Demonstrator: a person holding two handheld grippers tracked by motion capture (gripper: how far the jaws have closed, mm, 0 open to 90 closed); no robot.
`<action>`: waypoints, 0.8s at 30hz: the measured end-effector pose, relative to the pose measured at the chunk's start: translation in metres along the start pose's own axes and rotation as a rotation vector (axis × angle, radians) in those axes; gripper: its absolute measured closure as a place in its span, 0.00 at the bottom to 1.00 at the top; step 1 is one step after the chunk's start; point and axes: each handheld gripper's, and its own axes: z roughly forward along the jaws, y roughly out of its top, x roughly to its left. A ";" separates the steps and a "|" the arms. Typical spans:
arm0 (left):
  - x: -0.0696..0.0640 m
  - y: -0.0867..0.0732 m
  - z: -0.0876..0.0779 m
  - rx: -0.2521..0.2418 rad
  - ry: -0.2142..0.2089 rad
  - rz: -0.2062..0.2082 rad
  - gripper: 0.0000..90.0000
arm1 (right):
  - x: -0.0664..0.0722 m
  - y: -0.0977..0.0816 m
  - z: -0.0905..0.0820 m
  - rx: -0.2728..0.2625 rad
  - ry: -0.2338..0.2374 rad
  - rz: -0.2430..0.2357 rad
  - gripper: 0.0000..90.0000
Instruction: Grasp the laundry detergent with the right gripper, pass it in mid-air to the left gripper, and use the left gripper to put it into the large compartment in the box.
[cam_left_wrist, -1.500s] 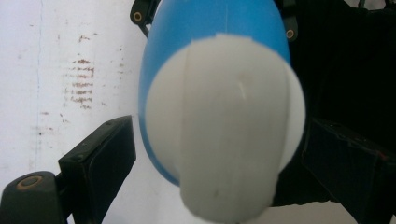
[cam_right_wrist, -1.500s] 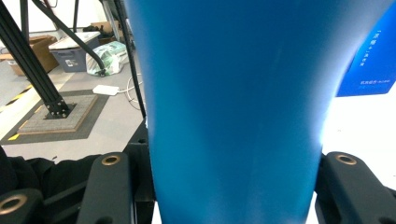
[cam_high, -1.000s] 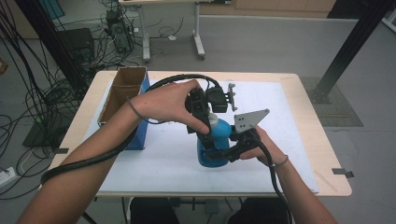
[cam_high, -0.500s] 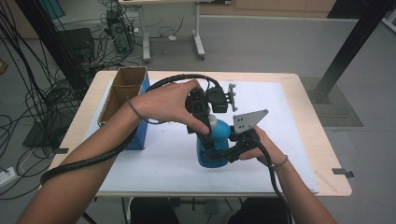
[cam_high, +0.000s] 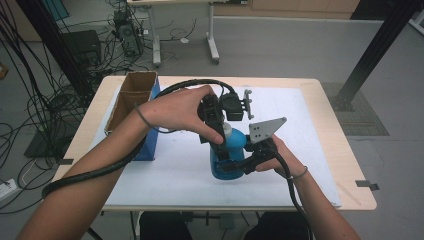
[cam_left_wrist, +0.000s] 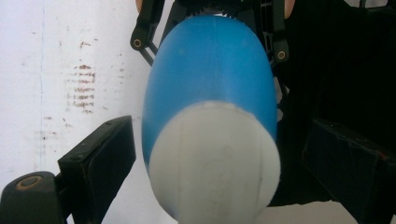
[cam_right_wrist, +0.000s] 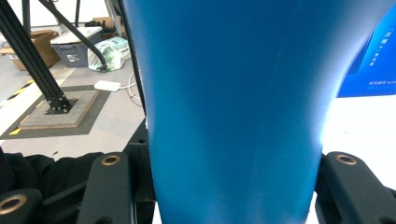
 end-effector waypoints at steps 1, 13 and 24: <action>0.000 0.000 0.000 -0.001 -0.001 0.001 0.11 | 0.000 0.000 0.000 -0.002 0.000 0.001 0.48; 0.000 0.000 -0.002 -0.001 0.004 0.000 0.11 | 0.000 0.001 -0.001 0.004 0.000 -0.003 0.48; 0.000 -0.001 -0.001 0.001 0.005 -0.003 0.11 | 0.000 0.000 0.000 0.002 0.006 -0.002 0.48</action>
